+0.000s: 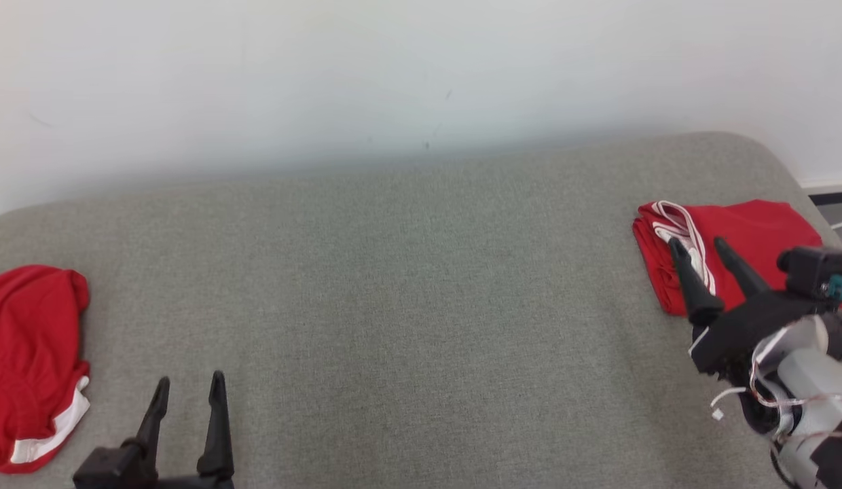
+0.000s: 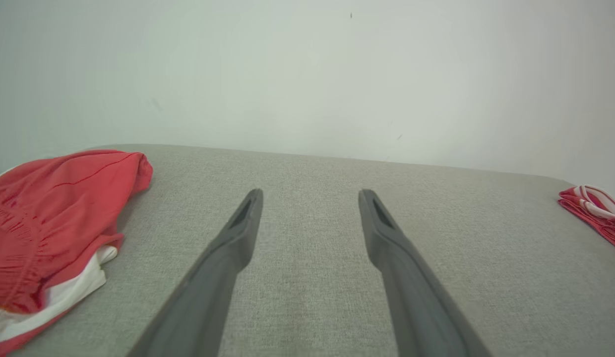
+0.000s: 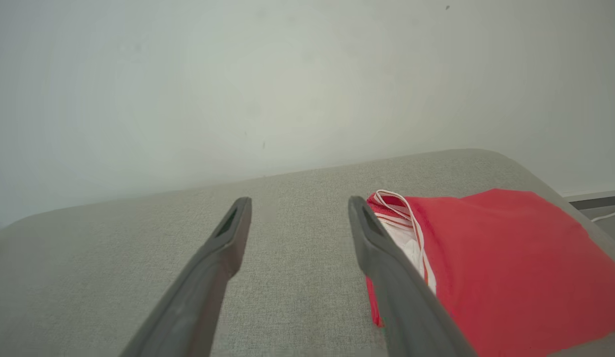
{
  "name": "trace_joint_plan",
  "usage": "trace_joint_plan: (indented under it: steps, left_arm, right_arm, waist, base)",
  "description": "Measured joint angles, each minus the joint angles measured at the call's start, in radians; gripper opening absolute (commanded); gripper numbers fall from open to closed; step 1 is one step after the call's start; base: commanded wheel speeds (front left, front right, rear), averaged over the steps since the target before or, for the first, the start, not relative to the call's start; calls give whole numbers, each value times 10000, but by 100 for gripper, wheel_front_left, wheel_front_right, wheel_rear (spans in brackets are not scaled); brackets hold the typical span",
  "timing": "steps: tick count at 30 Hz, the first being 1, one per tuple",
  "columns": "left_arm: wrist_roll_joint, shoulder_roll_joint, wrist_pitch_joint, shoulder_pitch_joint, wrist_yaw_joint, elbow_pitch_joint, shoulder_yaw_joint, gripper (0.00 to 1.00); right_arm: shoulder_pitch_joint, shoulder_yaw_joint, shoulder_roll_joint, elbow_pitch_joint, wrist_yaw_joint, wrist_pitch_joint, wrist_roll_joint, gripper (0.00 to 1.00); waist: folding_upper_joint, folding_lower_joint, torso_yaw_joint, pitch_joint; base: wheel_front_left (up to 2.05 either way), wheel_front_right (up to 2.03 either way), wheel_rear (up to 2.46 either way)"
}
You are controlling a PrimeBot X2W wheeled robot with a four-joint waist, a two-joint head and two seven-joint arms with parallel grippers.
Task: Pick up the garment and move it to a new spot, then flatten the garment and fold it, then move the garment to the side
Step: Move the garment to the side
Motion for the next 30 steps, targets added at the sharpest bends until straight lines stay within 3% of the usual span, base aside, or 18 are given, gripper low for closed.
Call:
trace_joint_plan:
  steps: [12,23,30]
  left_arm:
    - [2,-63,0,965,161,-439,247,100]
    - [265,-90,0,1208,245,-696,267,100]
    - [341,-36,2,1499,251,-748,474,100]
  right_arm:
    - [2280,-945,17,-2428,-963,2,-863,100]
    - [3964,-2011,92,-3603,-1149,2,-2075,100]
    - [4709,-3206,337,-3588,-1149,0,-2606,100]
  waist:
    - [0,0,-235,-609]
    - [1,1,-386,-682]
    - [1,1,-336,-733]
  base:
    - [0,0,0]
    - [0,0,0]
    - [0,0,0]
